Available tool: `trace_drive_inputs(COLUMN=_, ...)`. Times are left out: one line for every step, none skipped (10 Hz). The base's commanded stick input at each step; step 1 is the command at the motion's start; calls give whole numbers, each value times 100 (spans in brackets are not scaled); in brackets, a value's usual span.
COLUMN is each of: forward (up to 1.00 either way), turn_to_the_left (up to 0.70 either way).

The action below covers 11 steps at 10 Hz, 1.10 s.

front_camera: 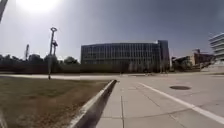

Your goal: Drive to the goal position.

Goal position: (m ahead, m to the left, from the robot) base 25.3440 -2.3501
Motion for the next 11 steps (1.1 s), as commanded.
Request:
trace_drive_inputs(forward=70, turn_to_the_left=0)
trace_drive_inputs(forward=70, turn_to_the_left=0)
trace_drive_inputs(forward=70, turn_to_the_left=0)
trace_drive_inputs(forward=70, turn_to_the_left=0)
trace_drive_inputs(forward=70, turn_to_the_left=0)
trace_drive_inputs(forward=70, turn_to_the_left=0)
trace_drive_inputs(forward=70, turn_to_the_left=0)
trace_drive_inputs(forward=70, turn_to_the_left=0)
trace_drive_inputs(forward=70, turn_to_the_left=0)
trace_drive_inputs(forward=70, turn_to_the_left=0)
trace_drive_inputs(forward=70, turn_to_the_left=0)
